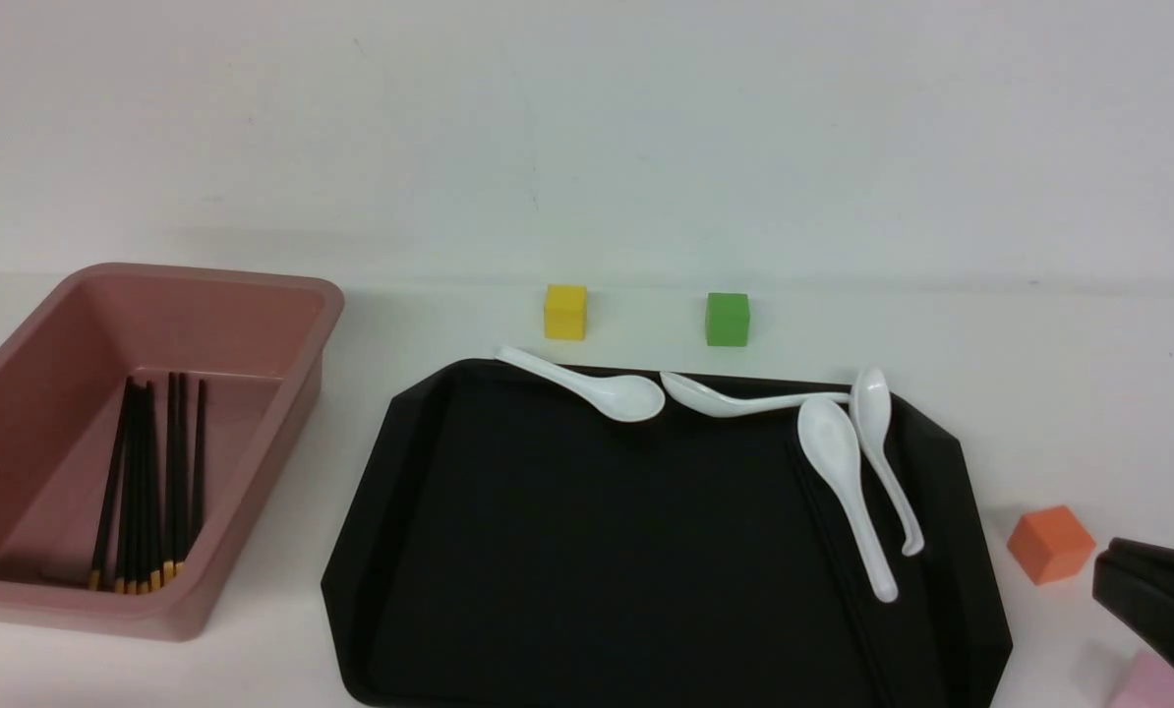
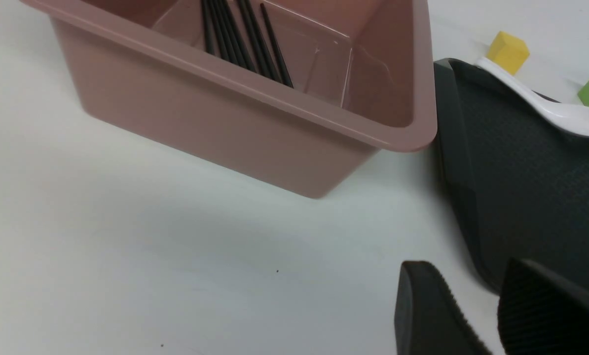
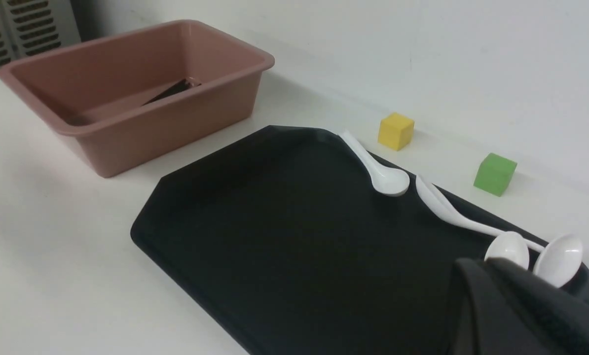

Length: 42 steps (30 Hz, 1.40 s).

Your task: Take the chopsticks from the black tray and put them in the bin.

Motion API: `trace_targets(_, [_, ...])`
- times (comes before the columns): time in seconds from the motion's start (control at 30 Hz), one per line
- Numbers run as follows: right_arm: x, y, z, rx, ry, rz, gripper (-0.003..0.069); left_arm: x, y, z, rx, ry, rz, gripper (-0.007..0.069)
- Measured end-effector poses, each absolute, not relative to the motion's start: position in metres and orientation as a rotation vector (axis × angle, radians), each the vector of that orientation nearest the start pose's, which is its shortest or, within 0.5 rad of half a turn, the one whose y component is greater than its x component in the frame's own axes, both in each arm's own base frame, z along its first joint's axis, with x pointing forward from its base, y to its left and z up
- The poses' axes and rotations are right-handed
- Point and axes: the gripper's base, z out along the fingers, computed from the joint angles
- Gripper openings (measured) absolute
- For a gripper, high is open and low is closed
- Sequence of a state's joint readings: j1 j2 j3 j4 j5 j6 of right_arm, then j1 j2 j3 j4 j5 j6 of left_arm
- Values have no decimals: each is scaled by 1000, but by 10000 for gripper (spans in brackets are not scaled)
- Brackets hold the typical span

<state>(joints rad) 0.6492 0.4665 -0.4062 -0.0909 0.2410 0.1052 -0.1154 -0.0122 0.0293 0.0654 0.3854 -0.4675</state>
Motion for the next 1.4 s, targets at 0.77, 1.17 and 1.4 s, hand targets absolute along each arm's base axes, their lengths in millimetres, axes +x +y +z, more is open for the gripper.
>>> trace_targets(0.77, [54, 6, 207, -79, 1705, 121, 64, 52, -4, 169, -293, 1876, -334, 239])
trace_targets(1.17, [53, -1, 175, 80, 1847, 49, 68, 52, -4, 169, -293, 1876, -334, 239])
trace_targets(1.4, [53, 1, 175, 44, 1856, 75, 77, 52, -4, 169, -293, 1876, -334, 239])
